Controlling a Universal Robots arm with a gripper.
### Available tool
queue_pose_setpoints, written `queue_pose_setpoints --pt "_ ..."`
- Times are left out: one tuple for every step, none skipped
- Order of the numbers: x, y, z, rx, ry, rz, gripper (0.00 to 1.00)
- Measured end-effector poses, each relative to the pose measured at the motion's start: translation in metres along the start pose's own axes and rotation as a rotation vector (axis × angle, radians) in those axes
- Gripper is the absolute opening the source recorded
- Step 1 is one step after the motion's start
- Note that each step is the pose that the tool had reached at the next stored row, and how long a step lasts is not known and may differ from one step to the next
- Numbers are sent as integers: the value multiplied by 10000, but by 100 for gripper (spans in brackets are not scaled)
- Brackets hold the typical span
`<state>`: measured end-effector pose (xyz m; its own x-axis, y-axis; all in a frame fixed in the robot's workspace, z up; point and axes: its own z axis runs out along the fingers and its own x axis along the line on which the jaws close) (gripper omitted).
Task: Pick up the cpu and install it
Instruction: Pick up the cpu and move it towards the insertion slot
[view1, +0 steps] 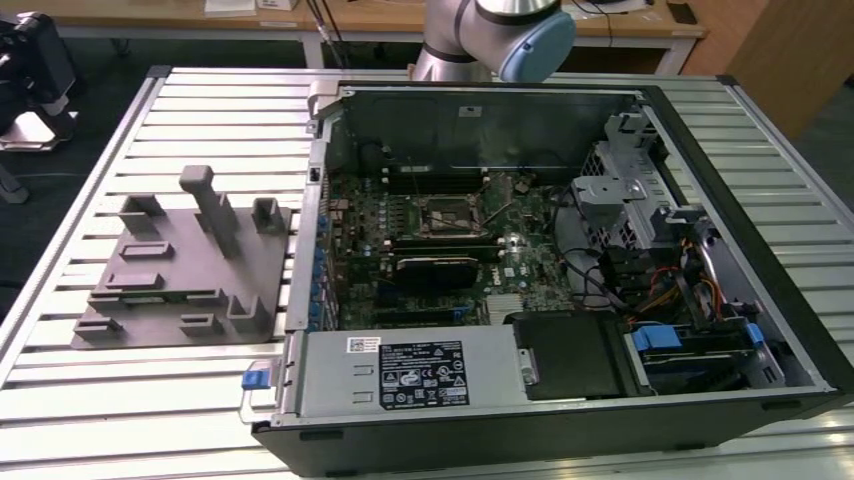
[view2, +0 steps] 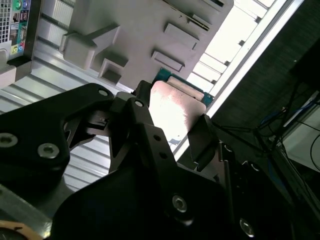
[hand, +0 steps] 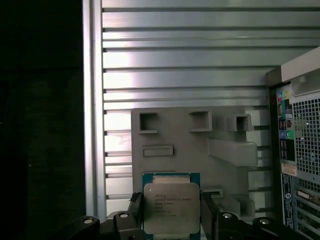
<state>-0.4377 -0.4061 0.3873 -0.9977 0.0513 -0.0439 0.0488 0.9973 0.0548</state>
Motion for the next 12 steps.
queue_pose_setpoints --pt "-14 1 0 1 0 0 54" --pt "-31 2 1 1 1 0 54" --pt "-48 2 2 0 0 0 54" --pt "-65 3 3 0 0 0 54" --pt "-83 4 4 0 1 0 54" --pt "-102 5 5 0 0 0 54" --pt "-121 6 6 0 0 0 54" --pt "-143 7 7 0 0 0 54" --pt "-164 8 8 0 0 0 54" --pt "-186 9 9 1 0 0 54" --pt "-210 10 10 0 -1 -1 54" --pt "-233 11 11 0 0 0 54"
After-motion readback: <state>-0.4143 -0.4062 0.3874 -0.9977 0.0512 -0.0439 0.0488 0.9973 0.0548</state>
